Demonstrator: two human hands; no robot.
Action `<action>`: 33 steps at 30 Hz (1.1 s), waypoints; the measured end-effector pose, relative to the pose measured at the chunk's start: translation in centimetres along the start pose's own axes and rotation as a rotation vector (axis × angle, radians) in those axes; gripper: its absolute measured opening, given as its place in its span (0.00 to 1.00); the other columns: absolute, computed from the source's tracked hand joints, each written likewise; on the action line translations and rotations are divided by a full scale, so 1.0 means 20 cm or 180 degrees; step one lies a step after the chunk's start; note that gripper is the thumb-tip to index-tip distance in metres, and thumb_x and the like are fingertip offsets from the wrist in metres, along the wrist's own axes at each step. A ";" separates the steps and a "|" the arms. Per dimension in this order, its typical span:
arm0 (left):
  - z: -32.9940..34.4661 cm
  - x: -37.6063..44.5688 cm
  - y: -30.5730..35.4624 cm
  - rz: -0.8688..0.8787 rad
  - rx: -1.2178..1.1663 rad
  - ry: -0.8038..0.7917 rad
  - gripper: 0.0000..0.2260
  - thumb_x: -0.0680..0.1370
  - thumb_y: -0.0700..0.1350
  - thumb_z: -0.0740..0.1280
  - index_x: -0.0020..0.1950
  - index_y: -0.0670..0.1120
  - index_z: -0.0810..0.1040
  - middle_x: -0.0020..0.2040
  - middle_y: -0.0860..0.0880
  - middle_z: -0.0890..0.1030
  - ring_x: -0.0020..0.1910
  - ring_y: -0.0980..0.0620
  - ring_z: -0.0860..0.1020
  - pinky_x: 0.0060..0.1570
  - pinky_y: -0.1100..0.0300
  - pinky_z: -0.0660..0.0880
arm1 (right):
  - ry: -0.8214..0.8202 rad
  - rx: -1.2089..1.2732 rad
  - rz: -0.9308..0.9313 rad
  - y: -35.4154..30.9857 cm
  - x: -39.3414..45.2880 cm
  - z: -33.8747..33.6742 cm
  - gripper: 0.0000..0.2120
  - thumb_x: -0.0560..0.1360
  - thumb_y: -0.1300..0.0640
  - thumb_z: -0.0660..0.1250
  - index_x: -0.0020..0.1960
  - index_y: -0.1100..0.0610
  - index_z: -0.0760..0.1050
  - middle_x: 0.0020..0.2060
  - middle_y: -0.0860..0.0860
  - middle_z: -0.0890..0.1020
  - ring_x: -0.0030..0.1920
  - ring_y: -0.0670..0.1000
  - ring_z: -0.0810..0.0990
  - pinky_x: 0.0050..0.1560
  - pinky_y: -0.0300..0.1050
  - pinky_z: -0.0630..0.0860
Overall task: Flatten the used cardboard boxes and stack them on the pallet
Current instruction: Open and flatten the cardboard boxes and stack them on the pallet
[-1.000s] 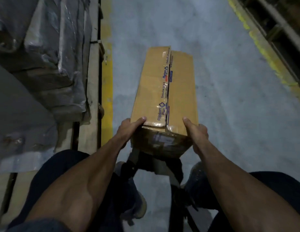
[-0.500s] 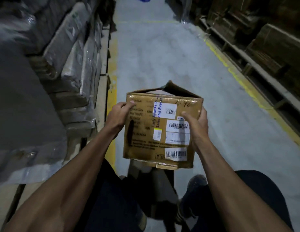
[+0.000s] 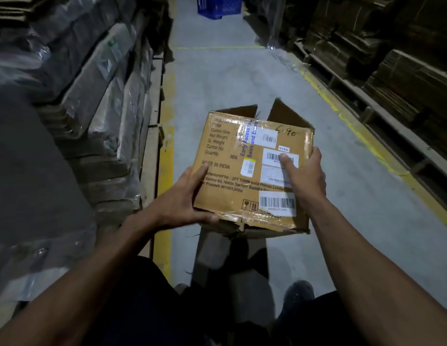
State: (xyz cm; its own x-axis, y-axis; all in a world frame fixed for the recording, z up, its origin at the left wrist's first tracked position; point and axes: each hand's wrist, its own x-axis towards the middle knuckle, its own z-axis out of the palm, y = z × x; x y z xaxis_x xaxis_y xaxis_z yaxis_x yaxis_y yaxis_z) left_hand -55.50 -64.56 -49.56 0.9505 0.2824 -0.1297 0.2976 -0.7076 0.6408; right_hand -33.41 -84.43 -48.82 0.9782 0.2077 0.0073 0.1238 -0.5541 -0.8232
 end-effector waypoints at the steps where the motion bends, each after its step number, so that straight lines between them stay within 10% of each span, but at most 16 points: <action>1: 0.03 0.00 -0.02 -0.0058 0.0273 -0.0022 0.61 0.58 0.77 0.71 0.77 0.66 0.34 0.82 0.50 0.45 0.79 0.47 0.58 0.73 0.49 0.66 | 0.0017 -0.0077 -0.0012 -0.01 0.02 0.00 0.37 0.74 0.33 0.67 0.75 0.47 0.58 0.64 0.51 0.77 0.62 0.58 0.78 0.62 0.62 0.75; 12: 0.15 0.21 0.02 0.0019 0.0440 0.1064 0.51 0.68 0.59 0.78 0.81 0.59 0.47 0.78 0.46 0.60 0.68 0.41 0.71 0.61 0.45 0.76 | -0.0768 0.0438 -0.0581 0.11 -0.10 -0.17 0.29 0.73 0.40 0.73 0.69 0.40 0.65 0.65 0.48 0.76 0.62 0.50 0.79 0.60 0.52 0.78; 17: 0.13 0.27 0.05 -0.0049 0.0315 0.1110 0.50 0.68 0.58 0.78 0.81 0.57 0.50 0.76 0.48 0.63 0.68 0.45 0.71 0.61 0.48 0.74 | -0.1117 0.0029 -0.0740 0.29 -0.28 -0.18 0.55 0.61 0.35 0.79 0.79 0.42 0.54 0.75 0.45 0.59 0.71 0.44 0.60 0.68 0.45 0.62; 22: 0.14 0.26 0.10 -0.0067 0.0146 0.1168 0.49 0.68 0.55 0.79 0.81 0.53 0.53 0.74 0.46 0.66 0.69 0.44 0.70 0.65 0.44 0.73 | -0.0291 0.0032 -0.0863 0.32 -0.28 -0.07 0.45 0.67 0.55 0.81 0.78 0.47 0.62 0.73 0.54 0.66 0.70 0.50 0.68 0.66 0.46 0.71; 33: -0.14 0.13 0.32 -0.0355 -0.0402 0.1565 0.45 0.62 0.64 0.79 0.76 0.56 0.68 0.71 0.49 0.74 0.66 0.49 0.73 0.67 0.52 0.71 | 0.0242 0.0141 -0.1266 -0.01 -0.24 -0.16 0.35 0.69 0.54 0.79 0.73 0.54 0.69 0.67 0.55 0.75 0.66 0.53 0.74 0.59 0.35 0.69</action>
State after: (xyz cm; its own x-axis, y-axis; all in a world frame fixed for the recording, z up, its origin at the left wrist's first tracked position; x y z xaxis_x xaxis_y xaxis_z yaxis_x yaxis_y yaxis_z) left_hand -51.41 -66.46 -43.68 0.7503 0.6441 0.1490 0.3528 -0.5806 0.7337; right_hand -37.60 -87.91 -46.77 0.8651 0.3378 0.3707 0.4894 -0.4068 -0.7713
